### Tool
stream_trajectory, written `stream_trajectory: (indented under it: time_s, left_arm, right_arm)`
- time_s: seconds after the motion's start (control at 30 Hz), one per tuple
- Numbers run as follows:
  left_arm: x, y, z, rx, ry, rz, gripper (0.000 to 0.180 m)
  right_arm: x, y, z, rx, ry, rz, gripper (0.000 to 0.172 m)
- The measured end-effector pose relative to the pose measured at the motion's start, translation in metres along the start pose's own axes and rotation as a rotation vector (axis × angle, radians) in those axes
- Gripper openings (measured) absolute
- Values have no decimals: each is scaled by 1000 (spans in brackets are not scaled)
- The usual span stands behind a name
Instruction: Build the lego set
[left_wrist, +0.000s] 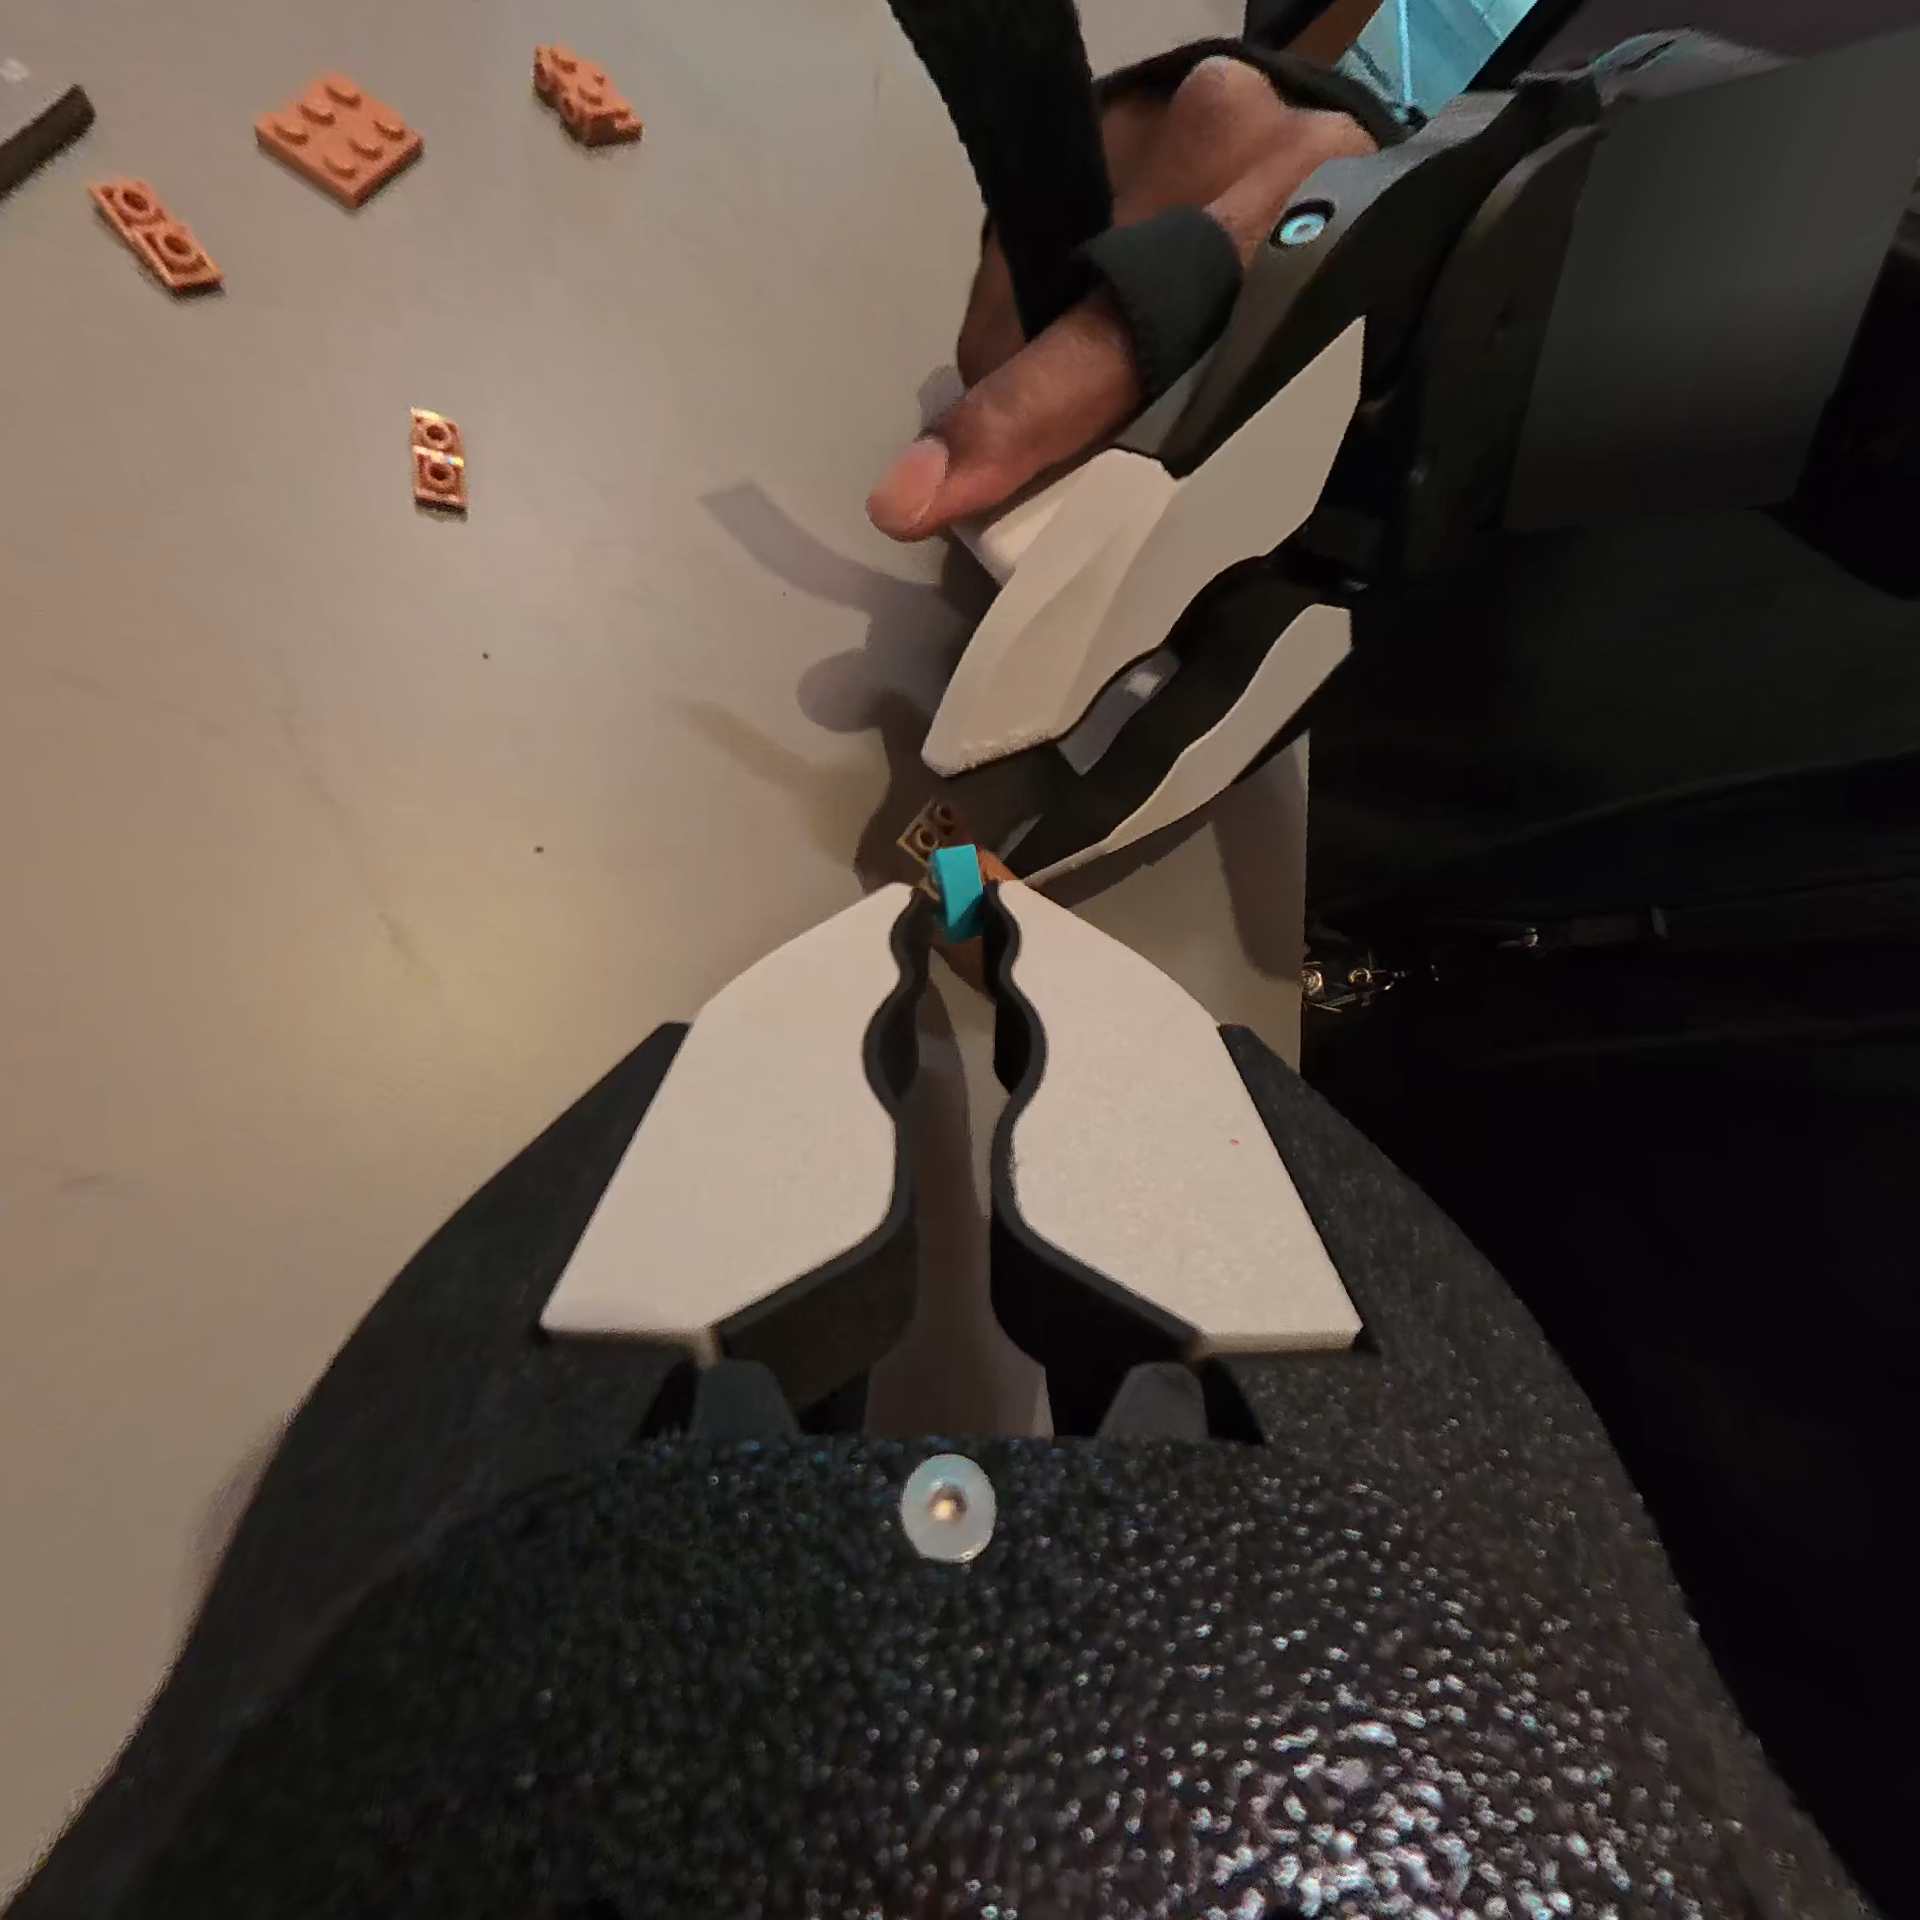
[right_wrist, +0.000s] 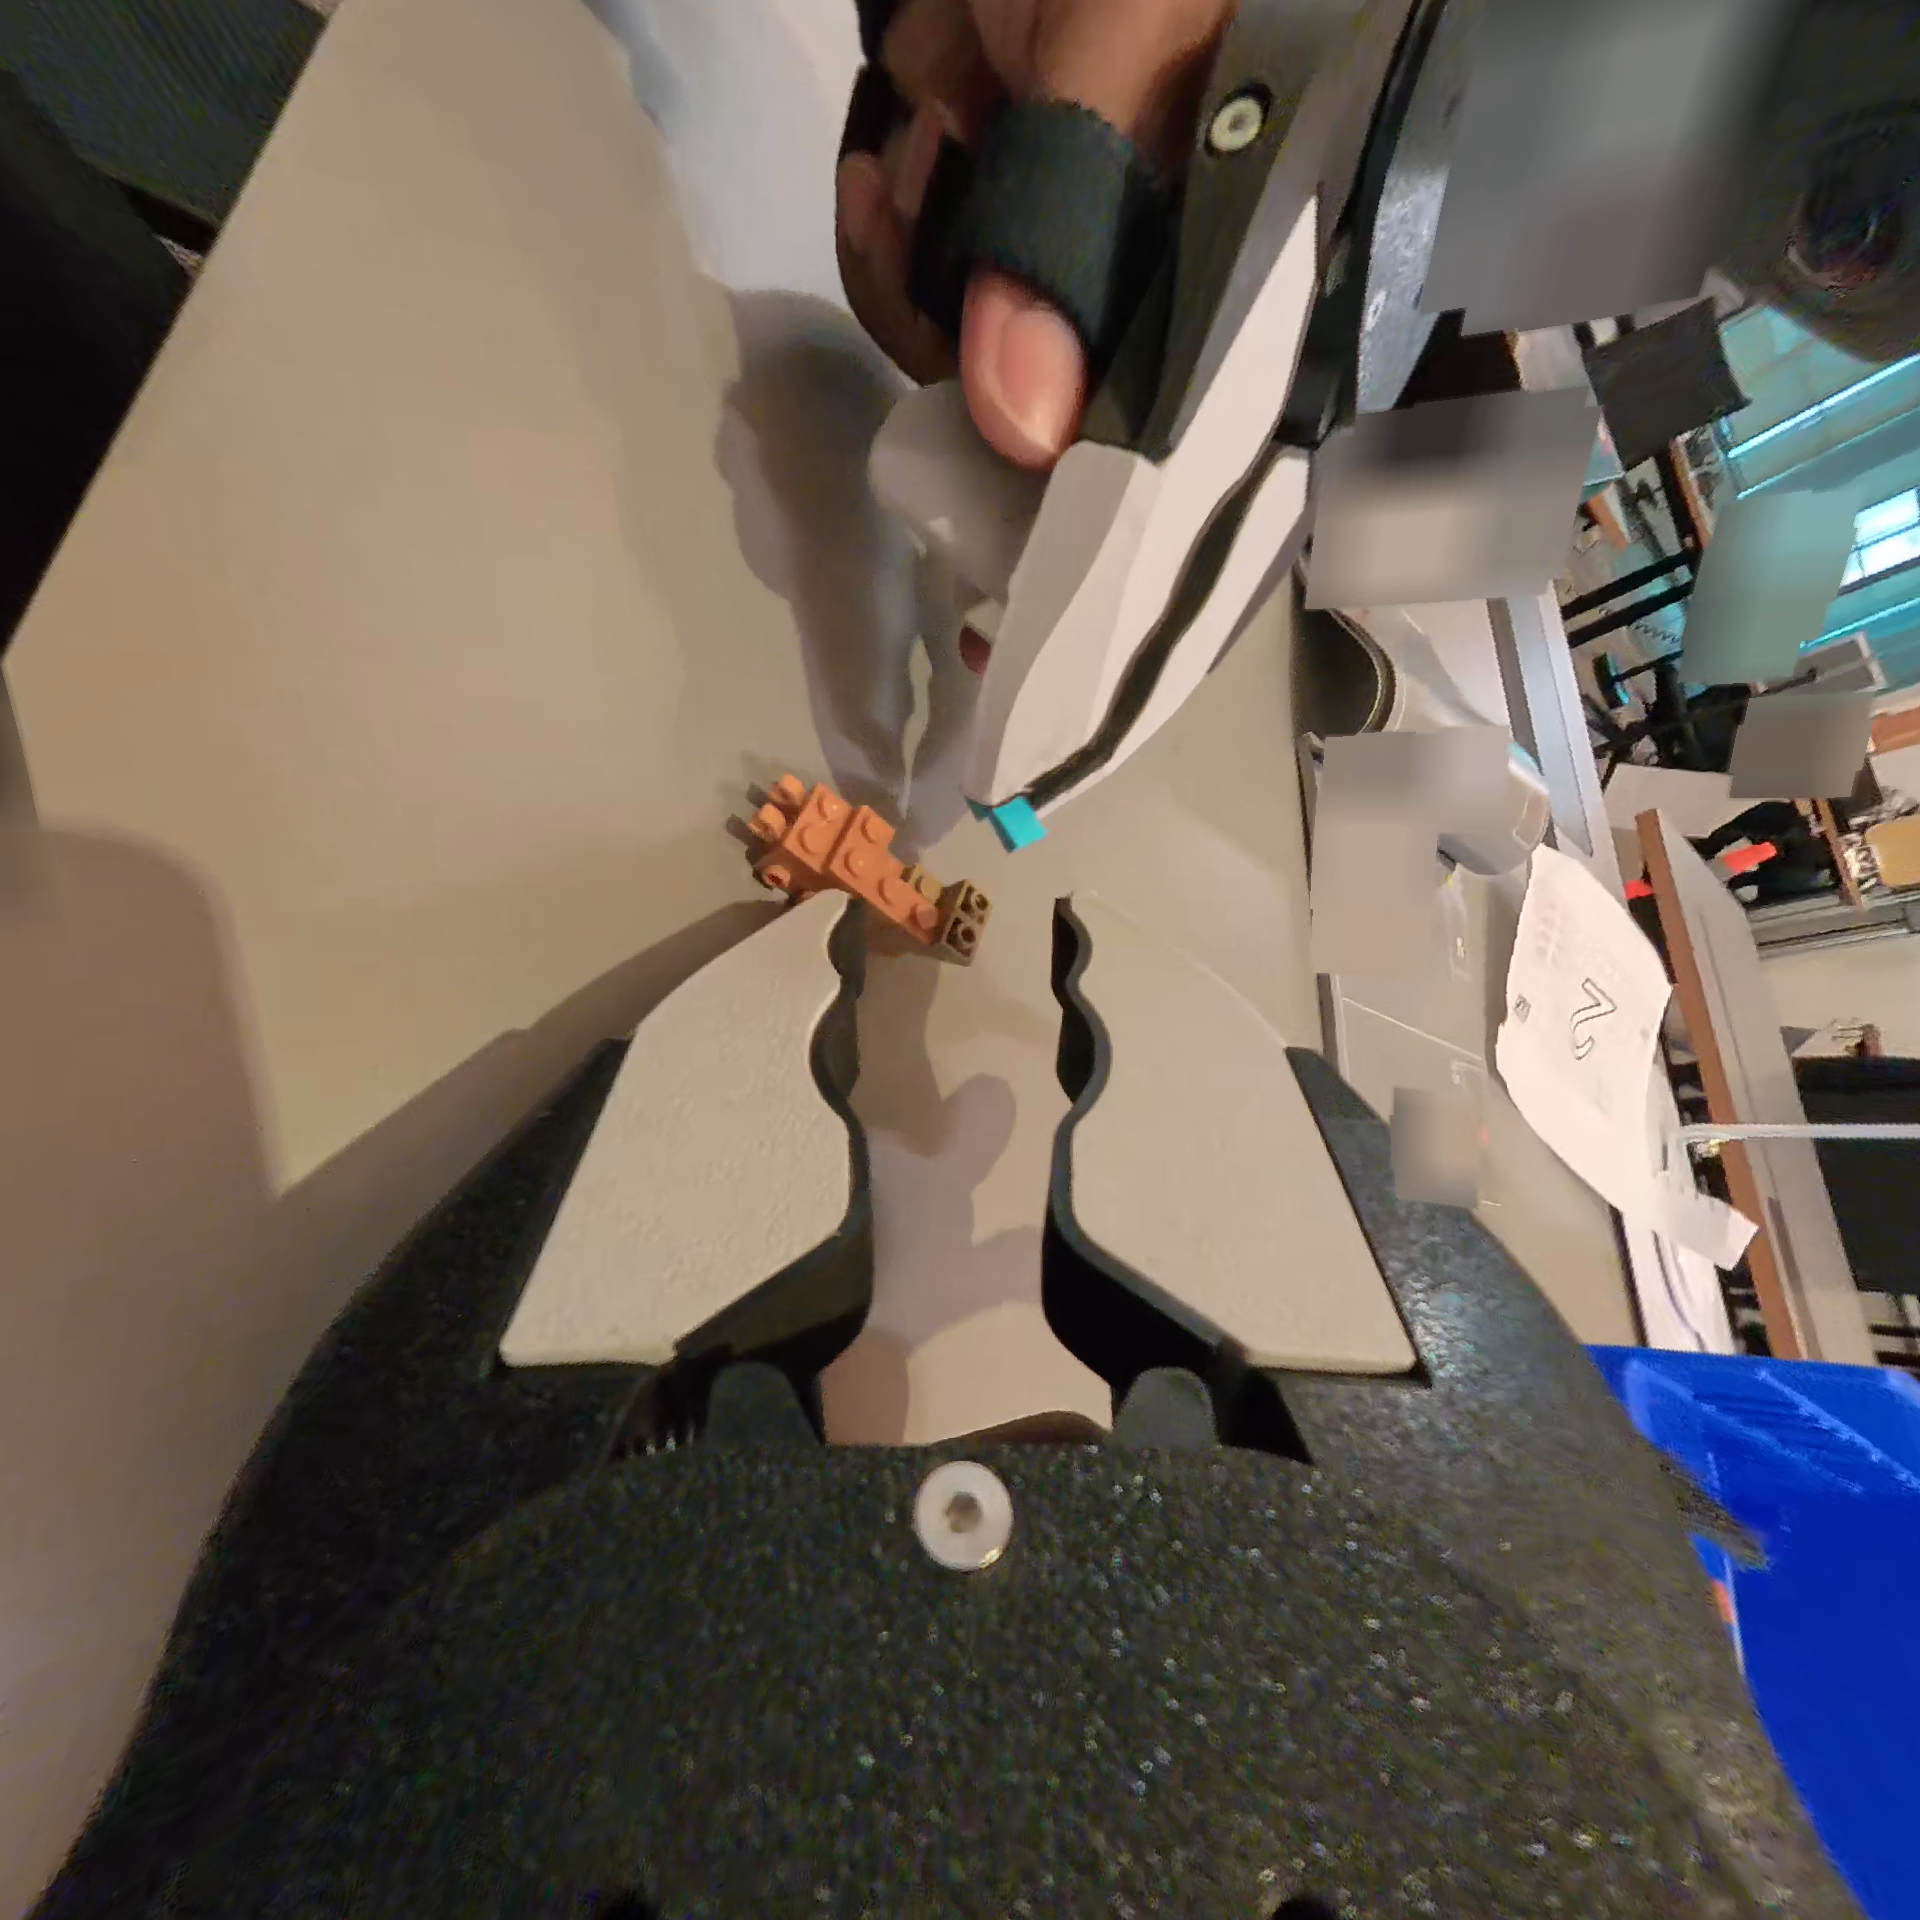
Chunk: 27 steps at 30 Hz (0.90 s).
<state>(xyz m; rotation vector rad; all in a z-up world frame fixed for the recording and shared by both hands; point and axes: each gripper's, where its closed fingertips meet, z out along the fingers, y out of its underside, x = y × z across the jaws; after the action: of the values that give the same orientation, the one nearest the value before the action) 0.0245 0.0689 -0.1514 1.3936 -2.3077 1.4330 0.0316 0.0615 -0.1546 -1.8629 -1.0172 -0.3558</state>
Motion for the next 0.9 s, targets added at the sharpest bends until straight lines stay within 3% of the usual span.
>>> stream_trajectory:
  time_s: [0.33,0.57,0.77,0.9]
  left_arm:
    - [-1,7,2,-47,-43,-59,13]
    - [-13,4,-44,72,-189,-44,14]
    - [-16,43,-43,-160,-302,87,20]
    - [-19,48,-33,-236,-345,103,25]
  right_arm:
    - [-5,5,0,-2,-186,135,45]
    - [-3,10,-8,12,-137,120,43]
    - [-2,11,-6,5,-146,148,41]
    - [-1,11,-6,-3,-123,133,40]
